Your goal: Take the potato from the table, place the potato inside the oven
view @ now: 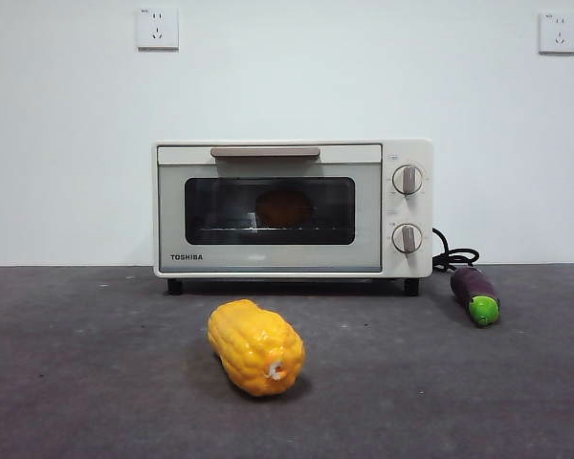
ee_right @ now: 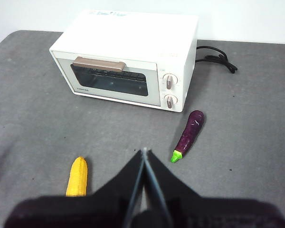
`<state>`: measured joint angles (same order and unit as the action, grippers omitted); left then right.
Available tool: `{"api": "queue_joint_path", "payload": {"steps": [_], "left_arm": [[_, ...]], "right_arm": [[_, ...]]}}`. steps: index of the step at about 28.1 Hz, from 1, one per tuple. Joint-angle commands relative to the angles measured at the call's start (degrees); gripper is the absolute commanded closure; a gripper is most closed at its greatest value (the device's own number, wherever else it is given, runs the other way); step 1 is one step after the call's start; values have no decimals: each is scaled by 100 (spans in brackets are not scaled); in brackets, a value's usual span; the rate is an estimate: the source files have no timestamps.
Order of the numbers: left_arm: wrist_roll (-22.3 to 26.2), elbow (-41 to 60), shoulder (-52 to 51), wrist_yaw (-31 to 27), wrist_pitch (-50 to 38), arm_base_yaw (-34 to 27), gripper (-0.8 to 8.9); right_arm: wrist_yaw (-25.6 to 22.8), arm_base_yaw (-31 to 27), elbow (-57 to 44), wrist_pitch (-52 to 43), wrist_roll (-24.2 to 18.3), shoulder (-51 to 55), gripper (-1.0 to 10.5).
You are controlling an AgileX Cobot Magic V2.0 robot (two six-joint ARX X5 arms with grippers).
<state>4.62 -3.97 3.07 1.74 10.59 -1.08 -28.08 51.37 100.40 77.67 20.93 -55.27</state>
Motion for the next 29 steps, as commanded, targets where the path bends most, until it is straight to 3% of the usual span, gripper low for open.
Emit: {"api": "queue_joint_path", "payload": {"steps": [1,29], "left_arm": [[-358,302,-299,20,-122,-7,818],[-352,352,-142,-24,-114,-7,817]], "right_arm": [[-4,4,-9,125,-57,-7,945],[-4,2,-7,125,-57,-9,945]]}}
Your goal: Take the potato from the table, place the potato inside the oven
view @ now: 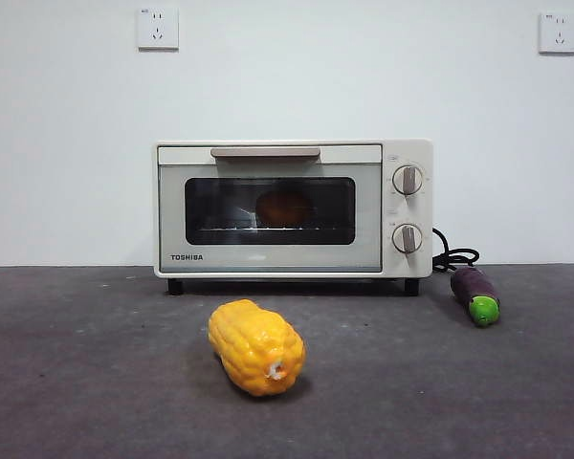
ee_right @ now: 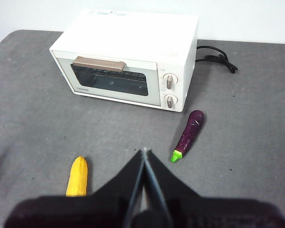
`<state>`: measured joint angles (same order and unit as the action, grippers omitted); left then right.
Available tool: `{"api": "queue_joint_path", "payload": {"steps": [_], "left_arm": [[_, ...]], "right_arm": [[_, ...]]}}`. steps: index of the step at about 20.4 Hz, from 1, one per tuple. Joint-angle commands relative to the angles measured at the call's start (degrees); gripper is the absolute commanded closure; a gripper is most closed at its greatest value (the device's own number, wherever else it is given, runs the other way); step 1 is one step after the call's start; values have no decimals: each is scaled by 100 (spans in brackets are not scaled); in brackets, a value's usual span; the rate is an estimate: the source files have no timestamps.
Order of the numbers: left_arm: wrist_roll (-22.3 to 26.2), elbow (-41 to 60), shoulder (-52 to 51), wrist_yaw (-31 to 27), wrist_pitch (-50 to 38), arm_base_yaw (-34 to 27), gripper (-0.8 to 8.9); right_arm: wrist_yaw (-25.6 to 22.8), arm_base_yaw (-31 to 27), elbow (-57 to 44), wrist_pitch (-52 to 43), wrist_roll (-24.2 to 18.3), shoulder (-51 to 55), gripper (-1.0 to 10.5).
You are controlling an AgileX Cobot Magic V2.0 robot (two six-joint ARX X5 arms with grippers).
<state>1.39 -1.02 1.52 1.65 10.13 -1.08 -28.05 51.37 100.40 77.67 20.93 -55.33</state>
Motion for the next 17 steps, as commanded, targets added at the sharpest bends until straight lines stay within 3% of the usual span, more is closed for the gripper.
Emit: {"api": "queue_joint_path", "payload": {"steps": [1,3,6,10,15,17], "left_arm": [[-28,57,24,-15,-66,-7,817],[-28,57,42,-15,-66,-7,817],[-28,57,52,-15,-68,-7,817],[-28,57,55,-15,-66,-7,817],[-28,57,66,-15,-68,-7,817],[-28,57,92,-15,-66,-7,817]], "right_arm": [[-7,2,-7,125,-57,-2,945],[-15,2,-7,127,-184,-2,945],[-319,2,-7,125,-850,-2,946],[-960,11,-7,92,-850,-46,945],[-1858,-245,-11,-651,-925,-256,945],[-1882,-461,-17,-872,-1060,-321,946]]}}
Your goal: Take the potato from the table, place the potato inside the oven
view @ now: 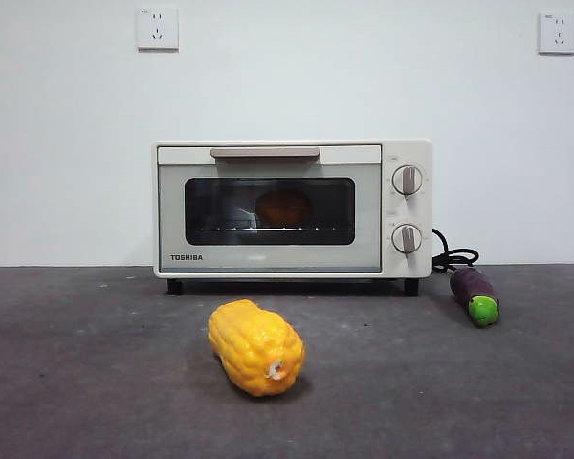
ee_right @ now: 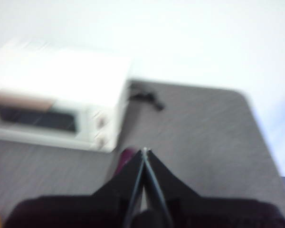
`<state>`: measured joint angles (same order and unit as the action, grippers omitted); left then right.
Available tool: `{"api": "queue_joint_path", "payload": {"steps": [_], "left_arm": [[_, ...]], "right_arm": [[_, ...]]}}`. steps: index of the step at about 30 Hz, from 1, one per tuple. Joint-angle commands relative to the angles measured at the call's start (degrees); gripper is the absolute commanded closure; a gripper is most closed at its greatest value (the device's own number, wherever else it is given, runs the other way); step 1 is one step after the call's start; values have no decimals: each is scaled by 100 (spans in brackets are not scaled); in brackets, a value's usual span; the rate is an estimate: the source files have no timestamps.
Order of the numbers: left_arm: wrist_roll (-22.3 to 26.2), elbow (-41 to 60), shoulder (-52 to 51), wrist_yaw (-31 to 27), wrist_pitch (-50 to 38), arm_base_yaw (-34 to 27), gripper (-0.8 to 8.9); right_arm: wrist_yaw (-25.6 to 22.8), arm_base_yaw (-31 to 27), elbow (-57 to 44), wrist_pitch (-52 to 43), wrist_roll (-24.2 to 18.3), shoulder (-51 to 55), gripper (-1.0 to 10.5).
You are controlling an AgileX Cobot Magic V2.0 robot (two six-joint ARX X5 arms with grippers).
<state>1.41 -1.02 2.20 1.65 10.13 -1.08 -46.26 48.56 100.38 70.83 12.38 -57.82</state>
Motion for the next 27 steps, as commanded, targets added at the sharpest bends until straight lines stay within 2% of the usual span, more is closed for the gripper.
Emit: {"api": "queue_joint_path", "payload": {"steps": [1,3,6,8,13,16,22,27], "left_arm": [[-31,57,24,-15,-66,-9,817],[-31,57,42,-15,-66,-7,817],[-31,57,59,-15,-66,-7,817],[-31,57,72,-15,-66,-7,817],[-31,57,98,-13,-66,-7,817],[-31,57,98,-15,-66,-7,817],[-31,57,98,-15,-66,-7,817],[-31,57,98,-15,-66,-7,818]], "right_arm": [[7,-306,-24,-256,-240,-114,945],[223,-581,-83,-363,-234,-133,945],[885,-1062,-332,-647,-295,-111,945],[1364,-1421,-669,-1032,-509,-48,945],[2734,-2323,-2157,-2542,-1226,437,945],[3338,-2747,-3257,-3654,-1469,852,945],[3480,-3309,-5466,-5904,-1635,1880,945],[3508,-3689,-6957,-7180,-1838,2708,945]]}}
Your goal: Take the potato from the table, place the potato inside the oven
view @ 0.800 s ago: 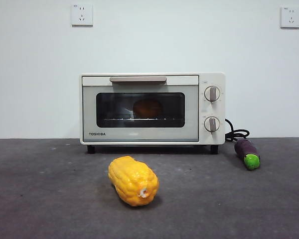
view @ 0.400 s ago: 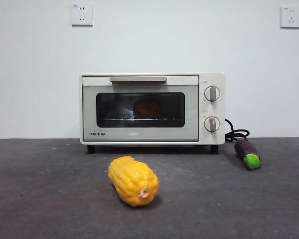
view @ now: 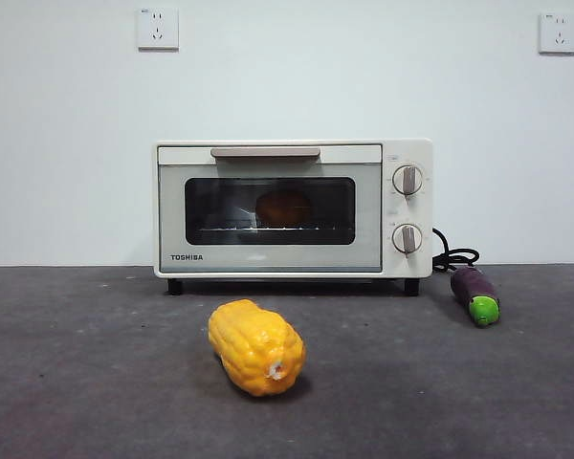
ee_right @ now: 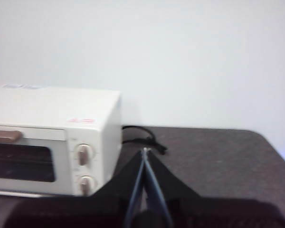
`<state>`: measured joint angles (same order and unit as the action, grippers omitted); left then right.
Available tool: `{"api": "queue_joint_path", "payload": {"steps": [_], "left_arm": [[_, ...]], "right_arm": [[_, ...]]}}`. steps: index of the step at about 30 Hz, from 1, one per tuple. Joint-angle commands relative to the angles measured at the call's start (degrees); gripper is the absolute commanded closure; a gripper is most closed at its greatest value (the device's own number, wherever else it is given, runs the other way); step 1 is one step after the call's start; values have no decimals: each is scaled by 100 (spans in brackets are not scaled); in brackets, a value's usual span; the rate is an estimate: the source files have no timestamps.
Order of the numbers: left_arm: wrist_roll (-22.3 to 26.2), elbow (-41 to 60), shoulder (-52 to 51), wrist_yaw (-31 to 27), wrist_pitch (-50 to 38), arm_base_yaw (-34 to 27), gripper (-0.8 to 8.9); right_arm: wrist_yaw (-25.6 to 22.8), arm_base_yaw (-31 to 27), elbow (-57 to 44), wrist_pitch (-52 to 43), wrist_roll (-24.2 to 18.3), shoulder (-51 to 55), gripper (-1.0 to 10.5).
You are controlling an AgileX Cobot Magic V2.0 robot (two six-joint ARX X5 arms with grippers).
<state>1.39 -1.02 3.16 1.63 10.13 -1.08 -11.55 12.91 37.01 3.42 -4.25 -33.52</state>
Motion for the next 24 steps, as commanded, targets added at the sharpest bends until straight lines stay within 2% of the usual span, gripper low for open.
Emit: {"api": "queue_joint_path", "payload": {"steps": [1,8,15,19,24], "left_arm": [[-28,57,2,-13,-66,-7,817],[-28,57,2,-13,-66,-7,817],[-28,57,2,-13,-66,-7,817],[-28,57,2,-13,-66,-7,817],[-28,57,2,-13,-66,-7,817]], "right_arm": [[103,-210,-879,-590,-212,437,945],[745,-831,-2358,-1139,-216,1523,945],[1829,-1488,-3285,-1099,-177,2240,945],[1858,-1563,-3432,-968,-181,2417,945],[1622,-1563,-3624,-595,-175,2959,945]]}}
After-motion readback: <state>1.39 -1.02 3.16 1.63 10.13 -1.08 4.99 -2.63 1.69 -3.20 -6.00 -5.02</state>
